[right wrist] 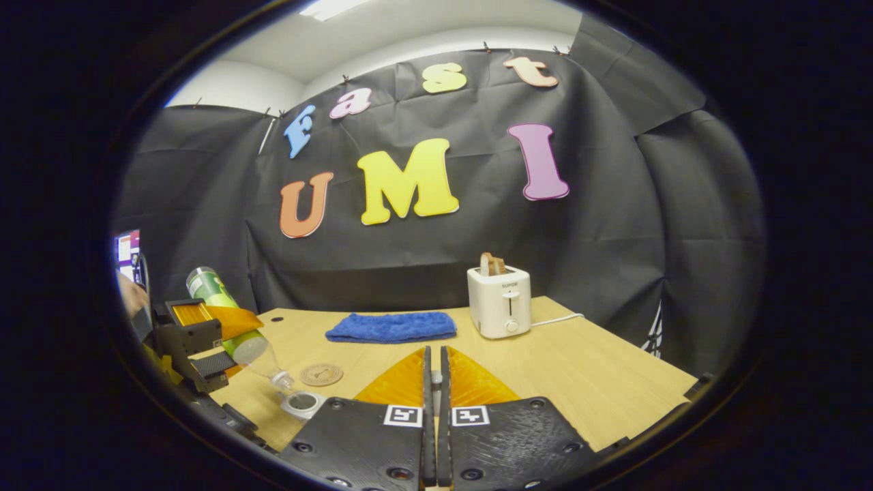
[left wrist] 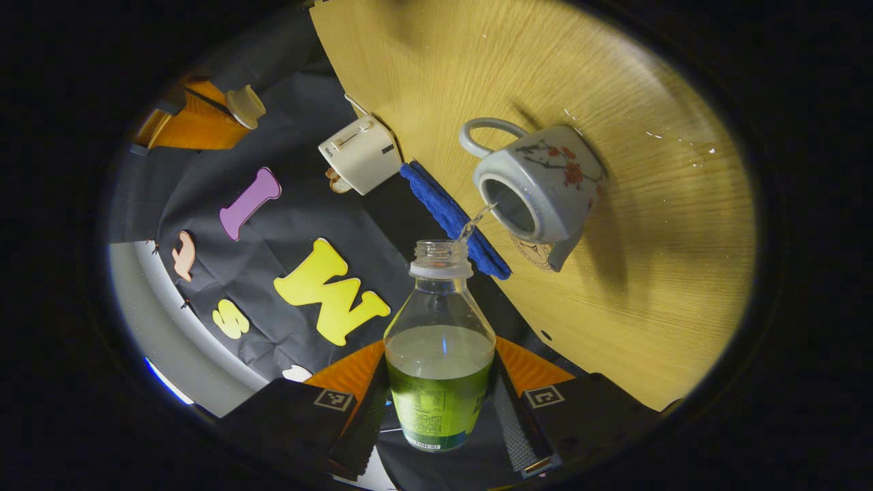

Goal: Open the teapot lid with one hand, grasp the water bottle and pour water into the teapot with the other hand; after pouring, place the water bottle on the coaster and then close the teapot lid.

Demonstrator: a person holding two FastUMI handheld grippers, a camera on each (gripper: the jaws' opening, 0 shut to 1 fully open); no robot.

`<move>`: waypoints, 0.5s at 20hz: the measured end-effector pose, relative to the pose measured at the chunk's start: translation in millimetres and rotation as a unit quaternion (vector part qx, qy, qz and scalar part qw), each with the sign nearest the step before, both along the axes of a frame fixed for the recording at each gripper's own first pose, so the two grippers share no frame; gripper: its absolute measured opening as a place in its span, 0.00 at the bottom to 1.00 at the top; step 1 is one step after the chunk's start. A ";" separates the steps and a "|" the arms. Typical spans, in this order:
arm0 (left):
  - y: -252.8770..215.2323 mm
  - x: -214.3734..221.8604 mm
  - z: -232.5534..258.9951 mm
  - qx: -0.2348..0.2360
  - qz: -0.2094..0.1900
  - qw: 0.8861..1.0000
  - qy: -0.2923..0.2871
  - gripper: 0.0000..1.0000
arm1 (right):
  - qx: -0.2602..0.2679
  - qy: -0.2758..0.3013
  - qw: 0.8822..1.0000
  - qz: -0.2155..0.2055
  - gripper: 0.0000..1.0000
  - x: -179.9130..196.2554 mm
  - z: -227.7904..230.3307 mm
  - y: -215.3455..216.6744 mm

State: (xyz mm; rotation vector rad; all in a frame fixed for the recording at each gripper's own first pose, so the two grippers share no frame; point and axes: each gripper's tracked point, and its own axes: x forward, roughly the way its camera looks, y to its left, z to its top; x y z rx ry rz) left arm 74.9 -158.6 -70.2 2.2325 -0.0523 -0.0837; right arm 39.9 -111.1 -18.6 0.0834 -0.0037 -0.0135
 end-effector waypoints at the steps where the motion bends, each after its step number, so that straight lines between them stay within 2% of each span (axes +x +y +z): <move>1: -0.1 -0.1 0.1 0.007 0.002 1.000 -0.001 0.76 | 0.000 0.000 1.000 0.002 0.01 -0.1 -0.3 1.2; 10: 6.9 4.6 2.7 0.040 0.019 0.999 0.002 0.76 | 0.003 0.001 1.000 0.008 0.01 -0.2 0.4 4.4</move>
